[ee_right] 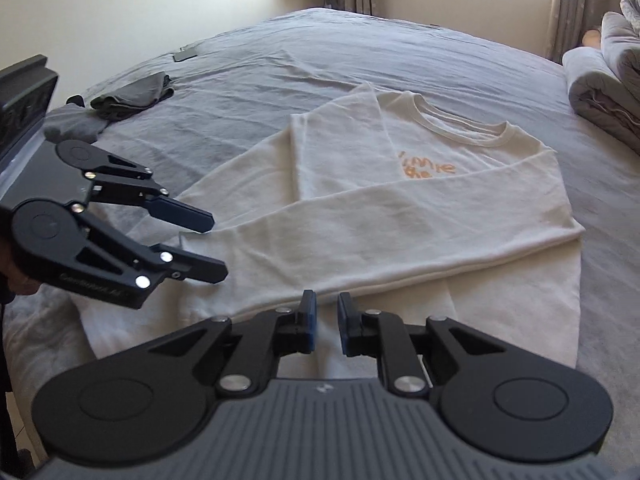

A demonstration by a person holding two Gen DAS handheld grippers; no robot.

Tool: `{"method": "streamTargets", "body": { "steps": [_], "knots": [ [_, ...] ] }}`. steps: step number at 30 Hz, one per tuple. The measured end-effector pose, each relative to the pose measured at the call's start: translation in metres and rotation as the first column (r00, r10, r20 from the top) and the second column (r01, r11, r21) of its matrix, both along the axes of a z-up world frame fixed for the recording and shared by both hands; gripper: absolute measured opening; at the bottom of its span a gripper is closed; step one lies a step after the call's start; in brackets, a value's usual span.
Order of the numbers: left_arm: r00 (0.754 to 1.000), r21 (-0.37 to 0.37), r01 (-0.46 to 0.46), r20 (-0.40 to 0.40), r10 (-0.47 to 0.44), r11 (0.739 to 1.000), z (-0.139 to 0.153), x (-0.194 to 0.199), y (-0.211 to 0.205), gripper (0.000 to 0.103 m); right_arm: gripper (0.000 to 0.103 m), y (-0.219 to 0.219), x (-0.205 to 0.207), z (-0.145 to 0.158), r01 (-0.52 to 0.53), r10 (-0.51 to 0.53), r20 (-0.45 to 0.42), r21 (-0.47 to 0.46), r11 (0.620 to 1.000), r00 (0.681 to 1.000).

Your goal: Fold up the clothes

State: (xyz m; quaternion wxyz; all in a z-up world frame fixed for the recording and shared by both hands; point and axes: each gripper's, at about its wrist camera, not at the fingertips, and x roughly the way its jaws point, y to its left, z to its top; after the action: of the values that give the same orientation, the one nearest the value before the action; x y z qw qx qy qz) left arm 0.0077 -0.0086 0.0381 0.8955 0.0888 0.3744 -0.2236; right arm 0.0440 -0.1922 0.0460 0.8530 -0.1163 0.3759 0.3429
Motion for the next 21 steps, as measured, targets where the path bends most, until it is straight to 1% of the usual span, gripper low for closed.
{"method": "streamTargets", "body": {
  "steps": [3, 6, 7, 9, 11, 13, 15, 16, 19, 21],
  "knots": [
    [1.000, 0.002, 0.017, 0.011, -0.017, 1.000, 0.000, -0.002, -0.003, 0.051, 0.018, -0.005, 0.005, 0.000, 0.033, -0.033, 0.002, -0.008, 0.999, 0.999],
    [1.000, -0.002, 0.023, 0.009, -0.023, 1.000, -0.002, 0.000, -0.003, 0.052, 0.018, -0.013, 0.009, 0.004, 0.056, -0.056, 0.011, 0.038, 0.998, 0.998],
    [1.000, 0.002, 0.022, 0.002, -0.022, 1.000, -0.005, 0.000, -0.005, 0.052, 0.018, -0.014, 0.011, 0.002, 0.061, -0.062, 0.005, 0.038, 0.997, 0.998],
    [1.000, 0.009, 0.020, -0.009, -0.020, 1.000, -0.009, 0.002, -0.006, 0.053, 0.018, -0.011, 0.017, -0.006, 0.070, -0.070, -0.023, 0.003, 0.998, 0.997],
    [1.000, 0.001, 0.013, -0.007, -0.013, 1.000, -0.007, 0.002, -0.005, 0.054, 0.018, -0.009, 0.019, -0.012, 0.078, -0.079, -0.037, -0.024, 0.997, 0.996],
    [1.000, -0.005, 0.006, -0.007, -0.006, 1.000, -0.005, 0.002, -0.003, 0.054, 0.018, -0.008, 0.019, -0.009, 0.081, -0.081, -0.025, -0.021, 0.997, 0.996],
    [1.000, -0.009, -0.002, -0.014, 0.001, 1.000, -0.006, 0.003, -0.002, 0.054, 0.018, -0.010, 0.016, -0.003, 0.077, -0.077, 0.001, 0.000, 0.997, 0.997],
    [1.000, -0.011, -0.005, -0.017, 0.005, 1.000, -0.006, 0.004, -0.001, 0.054, 0.019, -0.011, 0.016, -0.003, 0.078, -0.078, -0.001, 0.000, 0.997, 0.997],
    [1.000, 0.000, -0.004, -0.014, 0.004, 1.000, -0.010, 0.003, -0.002, 0.055, 0.022, -0.009, 0.019, -0.014, 0.075, -0.077, -0.044, -0.044, 0.996, 0.996],
    [1.000, 0.011, 0.001, -0.005, -0.001, 1.000, -0.009, 0.002, -0.004, 0.055, 0.022, -0.007, 0.017, -0.015, 0.067, -0.069, -0.031, -0.054, 0.996, 0.997]
  ]
}}
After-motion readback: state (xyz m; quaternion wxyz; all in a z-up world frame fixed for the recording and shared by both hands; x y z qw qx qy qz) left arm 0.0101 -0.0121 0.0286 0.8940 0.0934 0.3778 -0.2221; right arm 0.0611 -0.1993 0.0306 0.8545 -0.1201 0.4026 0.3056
